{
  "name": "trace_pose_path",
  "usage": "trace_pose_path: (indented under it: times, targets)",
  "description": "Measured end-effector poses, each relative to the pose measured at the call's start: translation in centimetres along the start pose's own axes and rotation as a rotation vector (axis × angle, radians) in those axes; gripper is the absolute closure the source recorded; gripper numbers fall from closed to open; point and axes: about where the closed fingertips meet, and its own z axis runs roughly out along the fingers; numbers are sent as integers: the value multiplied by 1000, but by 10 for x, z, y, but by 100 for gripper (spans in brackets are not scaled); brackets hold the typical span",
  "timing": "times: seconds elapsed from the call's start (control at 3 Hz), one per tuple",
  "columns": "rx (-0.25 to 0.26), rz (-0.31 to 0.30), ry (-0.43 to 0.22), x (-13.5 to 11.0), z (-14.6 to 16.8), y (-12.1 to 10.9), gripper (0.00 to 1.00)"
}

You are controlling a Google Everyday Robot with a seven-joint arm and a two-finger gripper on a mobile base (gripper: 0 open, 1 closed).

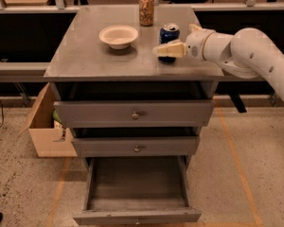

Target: Place pepsi can into bottom drawer

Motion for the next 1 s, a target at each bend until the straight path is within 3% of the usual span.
trace_pose_path:
  times: [0.33, 0.67, 1.0]
  targets:
    - [0, 8, 3, 4, 13, -9, 17]
    - [-16, 6, -2, 6, 12, -15, 49]
    - [-71, -14, -13, -4, -5, -13, 72]
